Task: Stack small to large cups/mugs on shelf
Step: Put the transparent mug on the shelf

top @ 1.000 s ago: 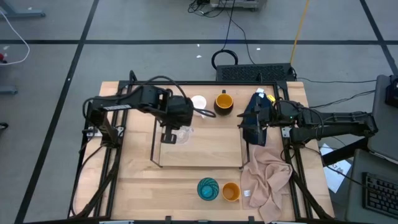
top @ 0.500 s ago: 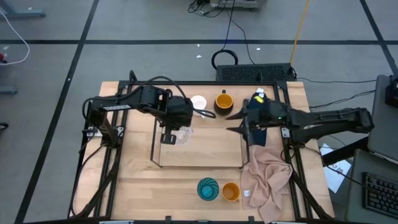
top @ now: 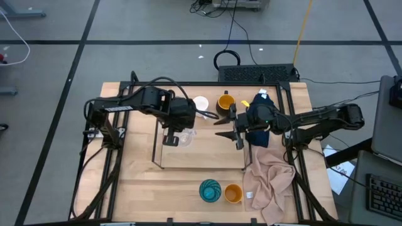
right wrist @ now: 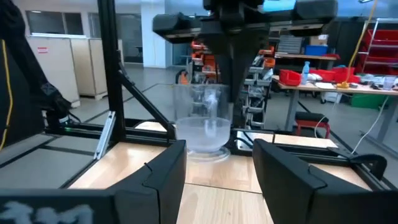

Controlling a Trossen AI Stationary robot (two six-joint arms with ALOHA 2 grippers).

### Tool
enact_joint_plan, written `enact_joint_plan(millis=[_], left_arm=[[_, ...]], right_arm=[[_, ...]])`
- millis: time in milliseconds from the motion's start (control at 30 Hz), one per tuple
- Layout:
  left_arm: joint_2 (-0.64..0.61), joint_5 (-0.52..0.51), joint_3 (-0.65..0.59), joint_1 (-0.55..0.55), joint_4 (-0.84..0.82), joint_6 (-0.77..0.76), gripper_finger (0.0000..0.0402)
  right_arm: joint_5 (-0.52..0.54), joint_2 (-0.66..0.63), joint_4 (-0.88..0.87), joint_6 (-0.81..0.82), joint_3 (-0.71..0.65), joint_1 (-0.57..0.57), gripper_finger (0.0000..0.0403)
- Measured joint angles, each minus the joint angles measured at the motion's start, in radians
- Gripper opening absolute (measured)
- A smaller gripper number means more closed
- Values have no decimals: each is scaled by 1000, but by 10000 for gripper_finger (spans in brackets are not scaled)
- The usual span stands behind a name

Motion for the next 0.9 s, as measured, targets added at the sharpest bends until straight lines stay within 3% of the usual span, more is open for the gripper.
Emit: enact_joint_plan(millis=[500,900], left_arm=[[80,30,5,47,86,101,0],[90,31,11,47,105,117,0]], right_arm=[[0,1,-54,10,0,0,176],[0,123,53,14,13,-2,176]])
